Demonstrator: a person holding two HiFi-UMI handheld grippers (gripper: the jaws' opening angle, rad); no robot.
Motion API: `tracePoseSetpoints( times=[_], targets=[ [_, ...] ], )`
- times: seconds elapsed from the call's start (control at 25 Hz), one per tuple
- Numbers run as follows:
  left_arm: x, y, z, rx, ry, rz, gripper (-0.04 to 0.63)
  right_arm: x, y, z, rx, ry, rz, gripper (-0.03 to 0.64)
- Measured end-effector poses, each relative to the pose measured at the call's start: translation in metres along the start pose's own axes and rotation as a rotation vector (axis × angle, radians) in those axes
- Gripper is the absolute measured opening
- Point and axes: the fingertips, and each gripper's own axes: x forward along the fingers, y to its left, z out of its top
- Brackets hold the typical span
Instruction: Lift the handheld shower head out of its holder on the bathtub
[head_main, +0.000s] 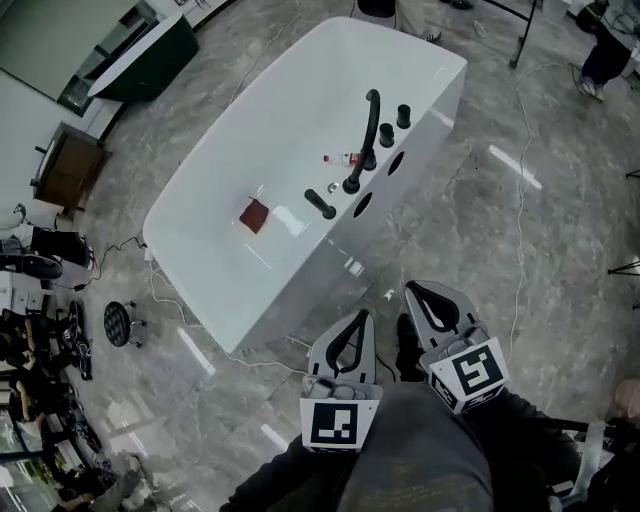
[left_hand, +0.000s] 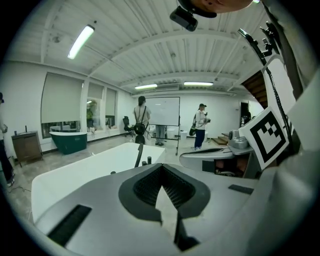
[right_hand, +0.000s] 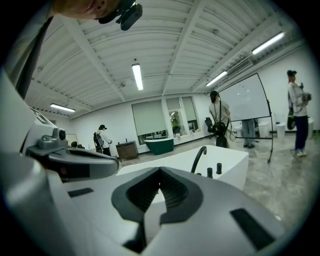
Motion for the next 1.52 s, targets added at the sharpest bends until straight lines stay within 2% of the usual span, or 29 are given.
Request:
tracePoseSetpoints(
  times=[0.36, 0.72, 1.0, 1.52],
  targets=[
    [0.022, 0.021, 0.02, 0.001, 0.001, 0.123, 0.003, 0.037, -0.017, 0.023, -0.009, -0.023, 0.117, 0.005],
    [0.042, 0.07, 0.012, -0.053, -0.005, 0.19, 0.003, 0.094, -0.009, 0.02, -0.043, 0.022, 0.186, 0.005],
    [0.069, 0.124, 0.017, -0.08, 0.001, 0.196, 0.003, 0.154, -0.008, 0.029, -0.054, 0.057, 0.191, 0.005],
    [0.107, 0.22, 0.007, -0.129, 0.013, 0.188, 0.004, 0.252, 0.004, 0.019, -0.077, 0.146, 0.187, 0.005]
  ],
)
